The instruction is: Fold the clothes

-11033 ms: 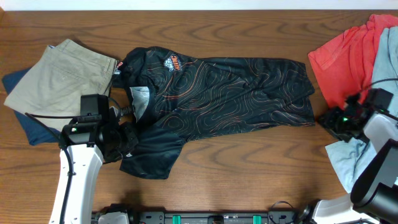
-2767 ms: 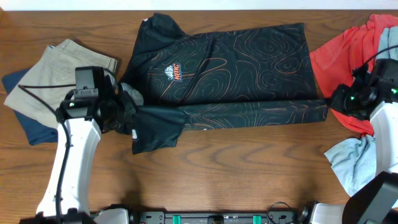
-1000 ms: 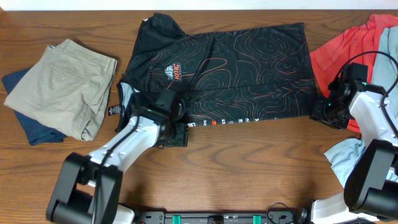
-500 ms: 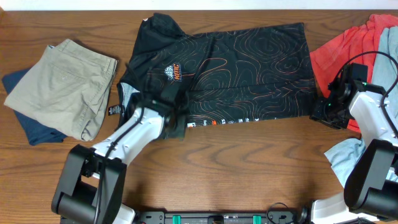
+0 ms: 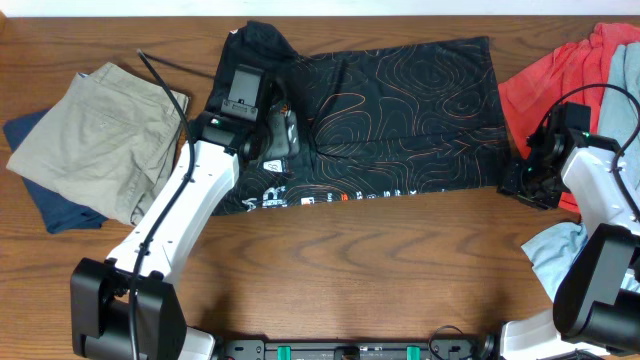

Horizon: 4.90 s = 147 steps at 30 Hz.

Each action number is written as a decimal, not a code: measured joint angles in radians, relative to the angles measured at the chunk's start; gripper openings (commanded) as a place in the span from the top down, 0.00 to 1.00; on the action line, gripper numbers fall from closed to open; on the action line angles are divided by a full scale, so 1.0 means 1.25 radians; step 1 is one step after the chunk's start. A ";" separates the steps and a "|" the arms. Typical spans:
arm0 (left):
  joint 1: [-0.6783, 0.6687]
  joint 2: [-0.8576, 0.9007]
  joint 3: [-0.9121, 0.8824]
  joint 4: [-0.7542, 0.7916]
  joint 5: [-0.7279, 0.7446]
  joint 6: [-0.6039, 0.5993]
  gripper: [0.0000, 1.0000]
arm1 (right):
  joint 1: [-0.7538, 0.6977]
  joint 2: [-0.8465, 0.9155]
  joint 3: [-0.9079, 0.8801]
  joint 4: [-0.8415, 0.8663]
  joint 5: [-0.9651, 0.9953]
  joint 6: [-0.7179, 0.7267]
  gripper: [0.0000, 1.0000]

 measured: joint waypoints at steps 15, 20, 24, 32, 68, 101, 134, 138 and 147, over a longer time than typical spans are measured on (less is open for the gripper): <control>0.146 0.008 -0.185 -0.057 0.001 -0.143 0.12 | 0.000 0.000 0.000 0.003 0.000 0.000 0.52; 0.205 0.009 -0.258 0.038 0.002 -0.187 0.12 | 0.000 0.000 0.000 0.004 0.000 0.001 0.52; 0.244 0.009 -0.305 0.105 0.001 -0.202 0.12 | 0.000 0.000 0.000 0.004 0.000 0.007 0.52; 0.283 0.009 -0.312 0.192 -0.013 -0.210 0.15 | 0.000 0.000 0.000 -0.005 0.000 0.021 0.52; 0.283 0.007 -0.382 0.219 -0.089 -0.234 0.94 | 0.000 0.000 0.000 -0.050 -0.004 0.065 0.50; 0.283 -0.074 -0.383 0.062 -0.092 -0.207 0.94 | 0.000 0.131 -0.002 0.223 0.029 0.164 0.99; 0.283 -0.181 -0.385 -0.187 -0.098 -0.162 0.83 | -0.085 0.074 -0.002 -0.176 0.163 0.198 0.42; 0.283 -0.208 -0.385 -0.186 -0.089 -0.162 0.83 | -0.085 0.031 -0.002 -0.133 0.117 0.157 0.49; 0.283 -0.236 -0.385 -0.137 -0.011 -0.146 0.83 | -0.085 0.022 -0.022 -0.082 0.047 0.117 0.52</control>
